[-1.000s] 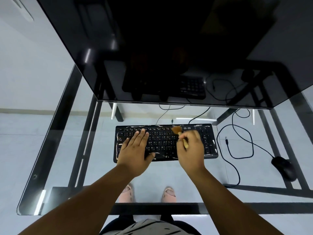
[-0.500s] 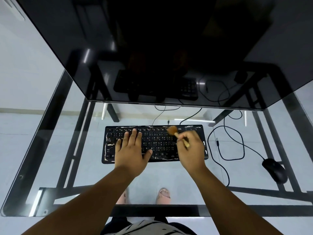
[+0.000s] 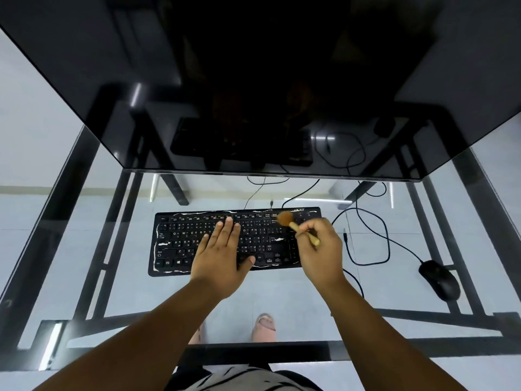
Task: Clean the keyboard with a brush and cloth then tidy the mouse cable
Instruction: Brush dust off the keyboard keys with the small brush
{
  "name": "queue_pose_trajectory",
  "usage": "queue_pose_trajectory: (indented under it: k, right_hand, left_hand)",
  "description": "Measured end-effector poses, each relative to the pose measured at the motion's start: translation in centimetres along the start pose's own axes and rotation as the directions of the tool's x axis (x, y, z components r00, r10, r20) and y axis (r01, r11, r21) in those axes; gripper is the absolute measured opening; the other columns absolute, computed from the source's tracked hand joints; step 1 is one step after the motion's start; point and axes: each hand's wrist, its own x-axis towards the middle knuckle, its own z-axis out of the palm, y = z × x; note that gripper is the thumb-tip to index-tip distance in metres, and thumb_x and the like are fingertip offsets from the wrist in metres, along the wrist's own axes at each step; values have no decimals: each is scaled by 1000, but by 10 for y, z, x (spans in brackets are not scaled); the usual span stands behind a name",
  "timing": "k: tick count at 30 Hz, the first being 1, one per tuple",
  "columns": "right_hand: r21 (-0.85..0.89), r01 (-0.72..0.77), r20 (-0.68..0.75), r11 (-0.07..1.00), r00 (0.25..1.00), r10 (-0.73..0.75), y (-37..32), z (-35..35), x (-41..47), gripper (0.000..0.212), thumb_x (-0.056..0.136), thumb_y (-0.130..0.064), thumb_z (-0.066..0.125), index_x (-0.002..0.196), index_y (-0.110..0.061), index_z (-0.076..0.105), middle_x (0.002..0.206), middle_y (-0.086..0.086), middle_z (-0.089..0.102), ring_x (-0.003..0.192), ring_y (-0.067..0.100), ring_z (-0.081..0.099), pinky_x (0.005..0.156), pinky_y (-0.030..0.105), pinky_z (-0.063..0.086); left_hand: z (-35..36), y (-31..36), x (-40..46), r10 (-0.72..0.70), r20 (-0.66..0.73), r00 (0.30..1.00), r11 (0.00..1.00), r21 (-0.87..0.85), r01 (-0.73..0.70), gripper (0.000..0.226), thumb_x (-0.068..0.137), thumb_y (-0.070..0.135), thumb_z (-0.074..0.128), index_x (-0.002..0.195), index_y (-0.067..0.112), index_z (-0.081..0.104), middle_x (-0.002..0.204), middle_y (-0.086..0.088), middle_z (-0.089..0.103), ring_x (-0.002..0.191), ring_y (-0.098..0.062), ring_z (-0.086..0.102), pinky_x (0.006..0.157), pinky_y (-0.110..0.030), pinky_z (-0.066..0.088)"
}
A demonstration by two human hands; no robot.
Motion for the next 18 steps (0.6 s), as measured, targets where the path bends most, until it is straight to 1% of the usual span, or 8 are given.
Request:
queue_pose_trajectory:
  k: [2,3,6,10,12,14,16,18]
  right_hand:
    - [21,-22,-106,1000,994,24,2,-5,1,16,83,5,58,80,-11,60,85,2,59,81,-5,60,64,11,42]
    - [67,-39,-109,997,993,46,4,-7,1,15,84,2,57,80,-12,60,84,4,61,78,-3,61,62,14,42]
    - [118,-61,18,991,998,59,4,-8,1,10,81,-4,56,81,-12,61,81,8,65,69,16,61,58,23,44]
    - [78,-74,-130,994,988,84,9,-12,3,24,82,5,55,78,-18,58,84,6,60,79,2,62,67,24,44]
    - [134,-93,-76,987,992,104,10,-15,4,22,83,2,55,80,-19,58,84,5,64,75,11,64,63,28,46]
    - [141,-108,29,984,994,105,10,-18,2,18,84,6,55,81,-11,60,79,-6,68,68,19,63,58,30,45]
    - [91,-74,-39,993,996,78,10,-20,0,21,83,9,55,80,-12,59,77,-3,64,67,8,62,56,27,42]
    - [96,-100,-127,990,986,112,15,-21,-1,23,84,5,55,80,-17,57,78,10,60,80,5,67,56,28,44]
  left_hand:
    - [0,5,0,-9,-6,1000,1000,0,9,81,93,65,27,155,20,0,163,0,-9,149,-19,-8,120,-40,1]
    - [0,7,0,-13,-10,1000,1000,4,13,81,92,65,26,155,20,0,163,0,-9,150,-21,-7,120,-41,2]
    - [0,12,2,-18,-10,1000,1000,12,18,81,92,66,27,155,22,-1,163,2,-7,150,-25,-5,120,-44,4]
    - [1,14,3,-33,-12,999,999,23,33,81,91,67,27,155,22,1,163,3,-5,149,-26,-4,120,-45,6]
    - [2,14,3,-40,-18,999,999,29,40,81,91,67,27,155,22,2,163,3,-6,150,-25,-5,120,-45,5]
    - [3,14,3,-36,-31,999,999,37,37,81,91,66,26,155,21,2,163,3,-7,149,-21,-7,120,-44,4]
    - [4,13,2,-26,-42,999,999,38,27,81,92,65,26,155,20,3,163,3,-8,149,-16,-9,121,-43,3]
    - [5,13,2,-19,-36,999,999,31,21,81,92,65,26,155,20,2,162,4,-9,149,-14,-9,121,-41,2]
